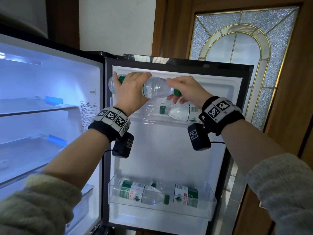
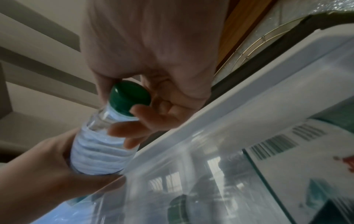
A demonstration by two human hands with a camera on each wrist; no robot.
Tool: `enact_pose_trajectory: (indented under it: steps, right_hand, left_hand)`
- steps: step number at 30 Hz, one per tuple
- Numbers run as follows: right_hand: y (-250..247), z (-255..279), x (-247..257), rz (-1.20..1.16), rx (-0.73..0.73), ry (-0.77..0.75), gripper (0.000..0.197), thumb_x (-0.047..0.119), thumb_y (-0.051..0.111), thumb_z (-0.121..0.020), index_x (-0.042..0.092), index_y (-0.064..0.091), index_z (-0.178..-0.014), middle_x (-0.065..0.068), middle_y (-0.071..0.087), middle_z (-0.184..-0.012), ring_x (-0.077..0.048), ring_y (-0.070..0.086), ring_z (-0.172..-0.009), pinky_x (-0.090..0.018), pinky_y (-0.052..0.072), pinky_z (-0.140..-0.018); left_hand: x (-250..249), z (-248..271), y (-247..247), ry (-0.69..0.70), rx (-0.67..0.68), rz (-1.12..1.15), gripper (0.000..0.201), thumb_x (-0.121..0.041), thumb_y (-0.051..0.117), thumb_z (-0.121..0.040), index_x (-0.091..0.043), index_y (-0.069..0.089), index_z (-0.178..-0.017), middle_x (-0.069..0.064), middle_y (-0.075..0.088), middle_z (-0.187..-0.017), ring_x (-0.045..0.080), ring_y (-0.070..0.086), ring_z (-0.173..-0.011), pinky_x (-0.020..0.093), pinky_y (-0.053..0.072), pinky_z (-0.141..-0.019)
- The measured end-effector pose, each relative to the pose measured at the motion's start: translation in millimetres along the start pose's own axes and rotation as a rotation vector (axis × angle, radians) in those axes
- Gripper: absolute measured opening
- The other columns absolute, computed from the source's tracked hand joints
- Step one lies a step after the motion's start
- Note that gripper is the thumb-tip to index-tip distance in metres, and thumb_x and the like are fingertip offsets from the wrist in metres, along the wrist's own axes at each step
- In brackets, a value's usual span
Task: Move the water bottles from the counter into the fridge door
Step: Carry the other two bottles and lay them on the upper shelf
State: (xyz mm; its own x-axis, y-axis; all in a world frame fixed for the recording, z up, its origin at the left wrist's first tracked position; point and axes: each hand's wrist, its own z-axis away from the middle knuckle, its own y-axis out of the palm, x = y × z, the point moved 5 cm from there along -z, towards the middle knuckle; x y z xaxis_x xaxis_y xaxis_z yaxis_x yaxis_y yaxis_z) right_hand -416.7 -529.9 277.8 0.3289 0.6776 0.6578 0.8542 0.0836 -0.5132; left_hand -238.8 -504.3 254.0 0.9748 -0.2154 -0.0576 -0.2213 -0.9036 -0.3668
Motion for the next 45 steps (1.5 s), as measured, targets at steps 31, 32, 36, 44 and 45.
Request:
enact_pose_trajectory:
  steps: [31, 32, 36, 44, 45]
  right_hand:
    - [7, -26, -35, 0.048, -0.446, 0.241, 0.026, 0.015, 0.041, -0.087, 0.002, 0.06, -0.075, -0.011, 0.06, -0.065, -0.021, 0.052, -0.043, -0.018, 0.033, -0.035]
    - [8, -27, -36, 0.042, -0.434, 0.241, 0.026, 0.015, 0.041, -0.086, 0.003, 0.059, -0.072, -0.012, 0.06, -0.065, -0.023, 0.052, -0.045, -0.018, 0.031, -0.036]
    - [7, -29, -41, 0.087, -0.324, 0.293, 0.026, 0.014, 0.039, -0.077, 0.001, 0.06, -0.082, -0.011, 0.063, -0.064, -0.026, 0.057, -0.054, -0.026, 0.039, -0.049]
    - [10, -21, -44, 0.214, -0.114, 0.316, 0.021, 0.007, 0.039, -0.083, 0.003, 0.055, -0.07, -0.012, 0.061, -0.066, -0.029, 0.057, -0.068, -0.031, 0.038, -0.071]
    - [10, -21, -45, 0.24, -0.09, 0.308, 0.022, 0.007, 0.039, -0.086, 0.002, 0.056, -0.074, -0.012, 0.061, -0.069, -0.029, 0.059, -0.066, -0.03, 0.038, -0.068]
  left_hand:
    - [28, 10, 27, 0.095, 0.2, 0.16, 0.059, -0.056, 0.05, -0.09, -0.029, 0.039, -0.141, -0.004, 0.054, -0.136, 0.022, 0.046, -0.126, 0.044, 0.03, -0.104]
    - [28, 10, 26, 0.089, 0.201, 0.17, 0.056, -0.056, 0.05, -0.091, -0.028, 0.041, -0.139, -0.004, 0.057, -0.132, 0.022, 0.049, -0.124, 0.043, 0.033, -0.102]
    - [26, 11, 28, 0.067, 0.189, 0.16, 0.044, -0.052, 0.048, -0.093, -0.027, 0.053, -0.128, -0.008, 0.064, -0.12, 0.018, 0.053, -0.117, 0.037, 0.036, -0.096]
    - [22, 13, 32, 0.045, 0.074, 0.206, 0.032, -0.051, 0.045, -0.092, -0.031, 0.069, -0.098, -0.01, 0.07, -0.099, 0.016, 0.062, -0.092, 0.032, 0.04, -0.081]
    - [21, 13, 33, 0.041, 0.066, 0.198, 0.031, -0.048, 0.046, -0.093, -0.031, 0.07, -0.097, -0.01, 0.071, -0.099, 0.016, 0.062, -0.092, 0.031, 0.038, -0.081]
